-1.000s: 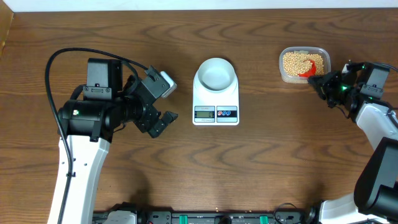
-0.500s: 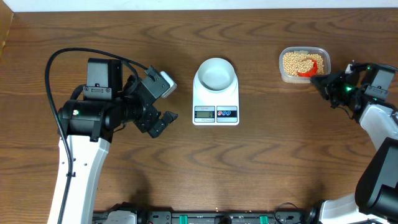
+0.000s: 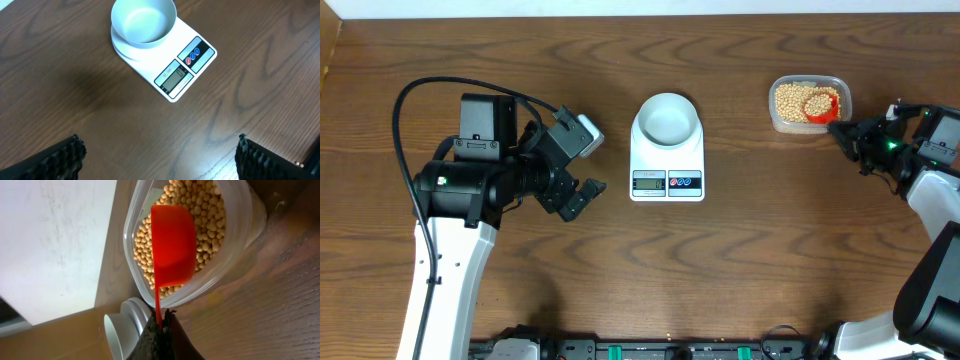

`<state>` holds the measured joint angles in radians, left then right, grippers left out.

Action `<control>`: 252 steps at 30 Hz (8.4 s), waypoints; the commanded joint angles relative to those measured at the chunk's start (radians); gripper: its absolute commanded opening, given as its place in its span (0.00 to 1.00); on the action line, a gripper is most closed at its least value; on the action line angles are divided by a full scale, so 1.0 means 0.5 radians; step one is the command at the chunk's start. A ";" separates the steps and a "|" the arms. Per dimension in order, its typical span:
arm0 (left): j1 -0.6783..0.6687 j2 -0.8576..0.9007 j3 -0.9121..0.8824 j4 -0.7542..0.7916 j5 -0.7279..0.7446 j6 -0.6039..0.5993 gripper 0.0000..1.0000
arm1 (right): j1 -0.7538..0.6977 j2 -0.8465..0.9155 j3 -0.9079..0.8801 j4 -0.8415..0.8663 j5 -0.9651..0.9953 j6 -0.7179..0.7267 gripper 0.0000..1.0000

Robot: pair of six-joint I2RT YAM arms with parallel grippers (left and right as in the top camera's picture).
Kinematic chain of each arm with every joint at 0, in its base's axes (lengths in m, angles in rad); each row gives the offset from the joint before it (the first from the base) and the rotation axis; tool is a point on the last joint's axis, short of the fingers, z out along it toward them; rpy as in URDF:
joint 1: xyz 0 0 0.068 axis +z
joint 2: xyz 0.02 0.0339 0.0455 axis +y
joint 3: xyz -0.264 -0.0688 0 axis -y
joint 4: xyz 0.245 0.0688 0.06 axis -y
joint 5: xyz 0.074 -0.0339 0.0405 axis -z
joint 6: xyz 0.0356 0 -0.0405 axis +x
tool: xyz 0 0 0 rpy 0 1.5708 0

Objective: Scoop item into bowl and weigh 50g on scale
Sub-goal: 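Lift the filled scoop up out of the soybean tub, then carry the filled scoop left with the right gripper over the bowl, then tip the red scoop over the white bowl to pour soybeans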

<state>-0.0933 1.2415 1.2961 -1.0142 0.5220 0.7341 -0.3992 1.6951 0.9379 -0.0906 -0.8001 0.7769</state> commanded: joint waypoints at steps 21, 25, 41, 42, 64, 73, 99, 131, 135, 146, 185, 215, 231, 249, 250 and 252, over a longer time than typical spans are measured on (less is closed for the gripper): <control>0.008 -0.014 0.034 -0.005 0.033 0.019 0.98 | -0.018 0.018 0.004 0.048 -0.191 -0.087 0.01; 0.008 -0.014 0.034 -0.005 0.034 0.019 0.98 | -0.018 0.018 0.004 0.050 -0.226 -0.121 0.01; 0.008 -0.014 0.034 -0.005 0.033 0.019 0.98 | -0.018 0.018 0.004 0.073 -0.295 -0.121 0.01; 0.008 -0.014 0.034 -0.005 0.033 0.019 0.98 | -0.018 0.018 0.004 0.080 -0.300 -0.121 0.01; 0.008 -0.014 0.034 -0.005 0.033 0.019 0.98 | -0.018 0.018 0.004 0.199 -0.496 -0.172 0.01; 0.008 -0.014 0.034 -0.005 0.033 0.019 0.98 | -0.016 0.018 0.004 0.207 -0.568 -0.164 0.01; 0.008 -0.014 0.034 -0.005 0.033 0.019 0.98 | 0.158 0.018 0.004 0.468 -0.659 0.058 0.01; 0.008 -0.014 0.034 -0.005 0.033 0.019 0.98 | 0.729 0.018 0.004 0.739 -0.653 0.218 0.01; 0.008 -0.014 0.034 -0.005 0.033 0.019 0.98 | 0.788 0.018 0.004 0.743 -0.609 0.217 0.01; 0.008 -0.014 0.034 -0.005 0.033 0.019 0.98 | 0.923 0.018 0.004 0.743 -0.504 0.024 0.01; 0.008 -0.014 0.034 -0.005 0.033 0.019 0.98 | 1.053 0.018 0.004 0.735 -0.383 -0.437 0.01; 0.008 -0.014 0.034 -0.005 0.033 0.019 0.98 | 1.077 0.018 0.004 0.726 -0.279 -0.698 0.01; 0.008 -0.014 0.034 -0.005 0.033 0.019 0.98 | 1.077 0.018 0.004 0.726 -0.178 -0.789 0.01; 0.008 -0.014 0.034 -0.005 0.033 0.019 0.98 | 1.077 0.018 0.004 0.726 -0.176 -0.929 0.01; 0.008 -0.014 0.034 -0.005 0.033 0.019 0.98 | 1.077 0.018 0.004 0.726 -0.176 -0.929 0.01; 0.008 -0.014 0.034 -0.005 0.033 0.019 0.98 | 1.077 0.018 0.004 0.726 -0.176 -0.929 0.01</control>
<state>-0.0933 1.2415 1.2961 -1.0142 0.5220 0.7341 0.1314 1.6951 0.9375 0.2703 -0.8852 0.3347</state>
